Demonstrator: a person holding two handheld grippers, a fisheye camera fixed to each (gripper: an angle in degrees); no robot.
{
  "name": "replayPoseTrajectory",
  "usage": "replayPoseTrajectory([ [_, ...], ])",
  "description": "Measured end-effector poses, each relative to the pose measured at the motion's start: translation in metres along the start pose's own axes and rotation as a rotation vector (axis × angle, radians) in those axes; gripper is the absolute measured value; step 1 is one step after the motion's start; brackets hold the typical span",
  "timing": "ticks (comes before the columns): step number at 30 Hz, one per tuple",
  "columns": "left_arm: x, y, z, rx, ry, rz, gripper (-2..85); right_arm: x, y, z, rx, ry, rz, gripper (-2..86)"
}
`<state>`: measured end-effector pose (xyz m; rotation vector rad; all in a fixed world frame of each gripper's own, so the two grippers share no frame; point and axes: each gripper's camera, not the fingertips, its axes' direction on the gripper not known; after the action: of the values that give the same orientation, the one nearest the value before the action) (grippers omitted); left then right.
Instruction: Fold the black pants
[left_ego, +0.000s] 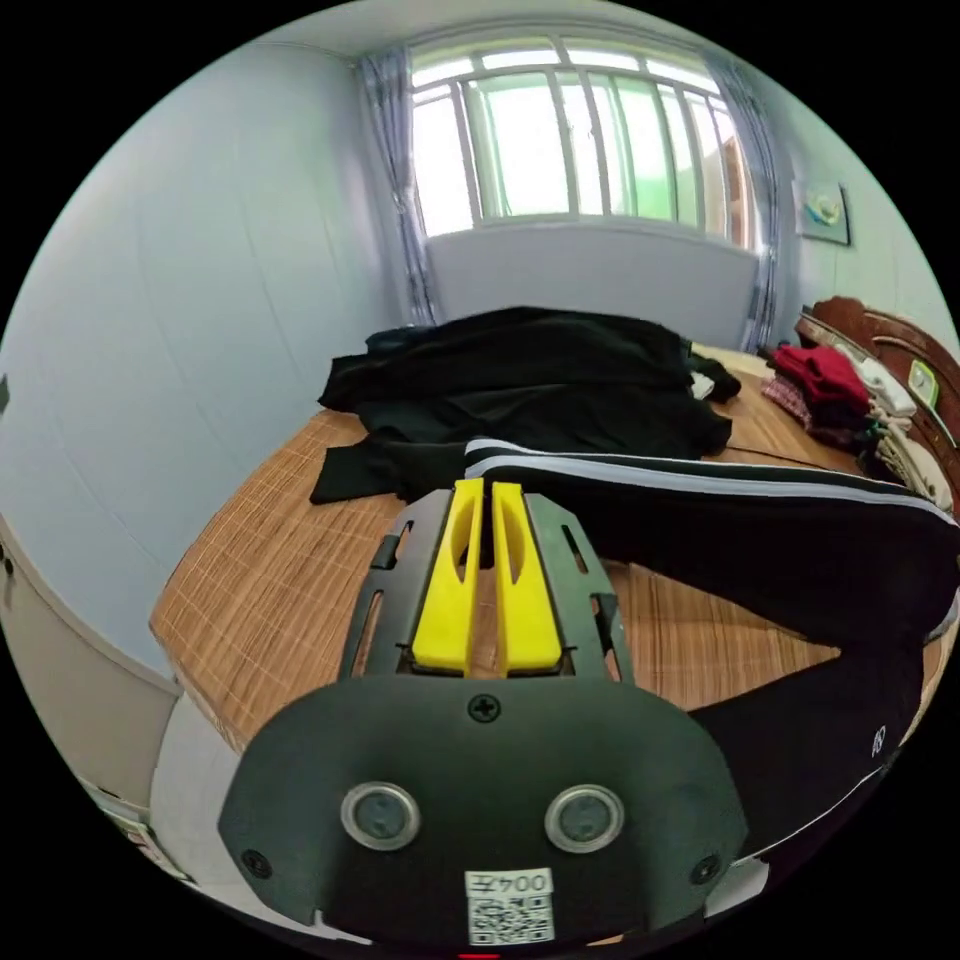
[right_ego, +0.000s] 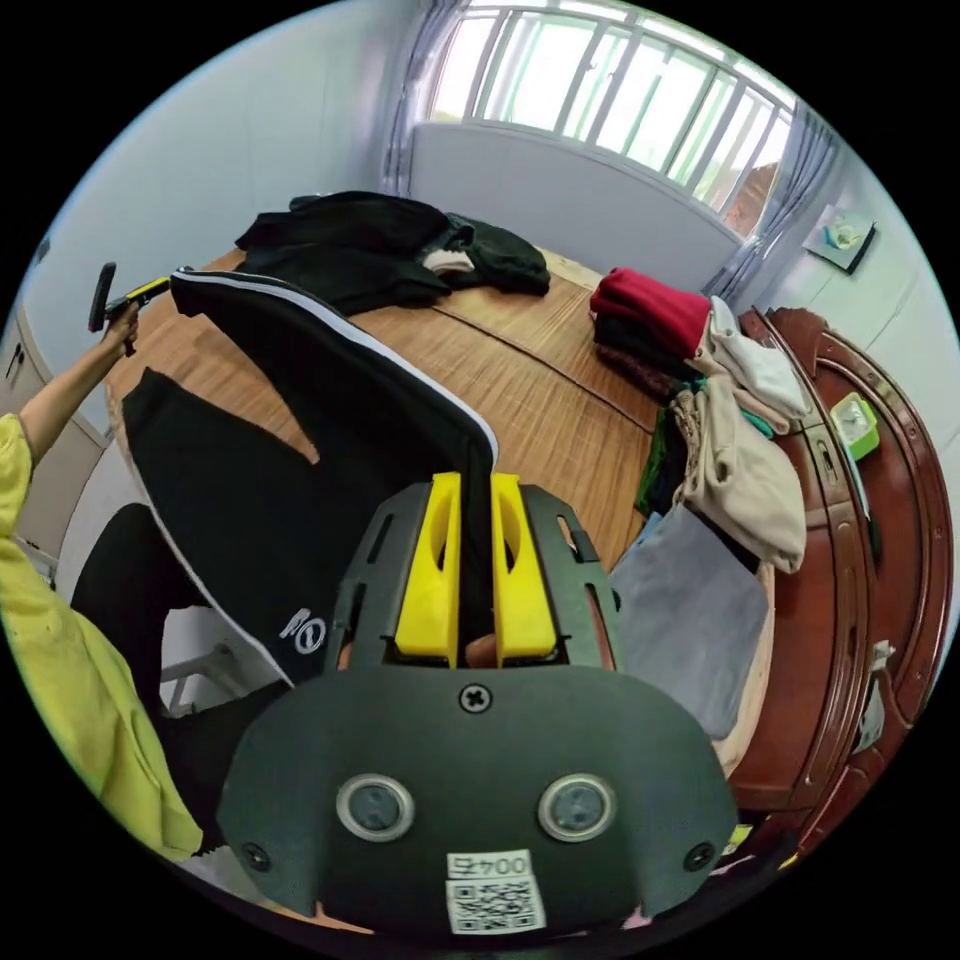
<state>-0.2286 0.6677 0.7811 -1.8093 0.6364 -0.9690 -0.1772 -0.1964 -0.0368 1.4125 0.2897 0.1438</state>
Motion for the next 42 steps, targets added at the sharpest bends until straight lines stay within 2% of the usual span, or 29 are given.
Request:
replayPoseTrajectory([
  [5,-0.059,0.11,-0.041,-0.013,-0.006,-0.052,1.6,-0.059,0.088,-0.011,-0.044,-0.056,-0.004,5.8],
  [10,-0.091,0.203,-0.03,-0.242,0.032,0.001,2.8,-0.098,0.147,0.037,-0.216,-0.133,0.102,6.7],
  [17,-0.16,0.226,-0.038,-0.379,0.135,-0.105,7.2,-0.079,0.136,0.009,-0.298,-0.23,0.178,11.3],
  [22,-0.197,0.238,-0.073,-0.355,0.193,-0.204,5.6,-0.036,0.135,-0.019,-0.355,-0.289,0.302,8.1],
  [26,-0.193,0.248,-0.095,-0.353,0.19,-0.247,3.7,-0.021,0.136,-0.017,-0.407,-0.353,0.356,6.6],
  [29,-0.151,0.249,-0.106,-0.333,0.288,-0.166,3.0,-0.027,0.125,-0.001,-0.476,-0.389,0.339,3.9],
  [34,-0.004,0.226,-0.116,-0.297,0.438,0.141,2.0,-0.038,0.075,0.028,-0.588,-0.178,0.235,-0.3],
  [38,0.092,0.216,-0.108,-0.32,0.447,0.327,1.2,-0.032,0.055,0.044,-0.658,-0.095,0.196,-0.5],
  [39,0.117,0.217,-0.098,-0.359,0.43,0.371,1.0,-0.033,0.057,0.053,-0.711,-0.095,0.173,-0.4],
  [42,0.153,0.226,-0.068,-0.487,0.384,0.393,0.5,-0.025,0.059,0.031,-0.666,-0.099,0.15,0.5],
])
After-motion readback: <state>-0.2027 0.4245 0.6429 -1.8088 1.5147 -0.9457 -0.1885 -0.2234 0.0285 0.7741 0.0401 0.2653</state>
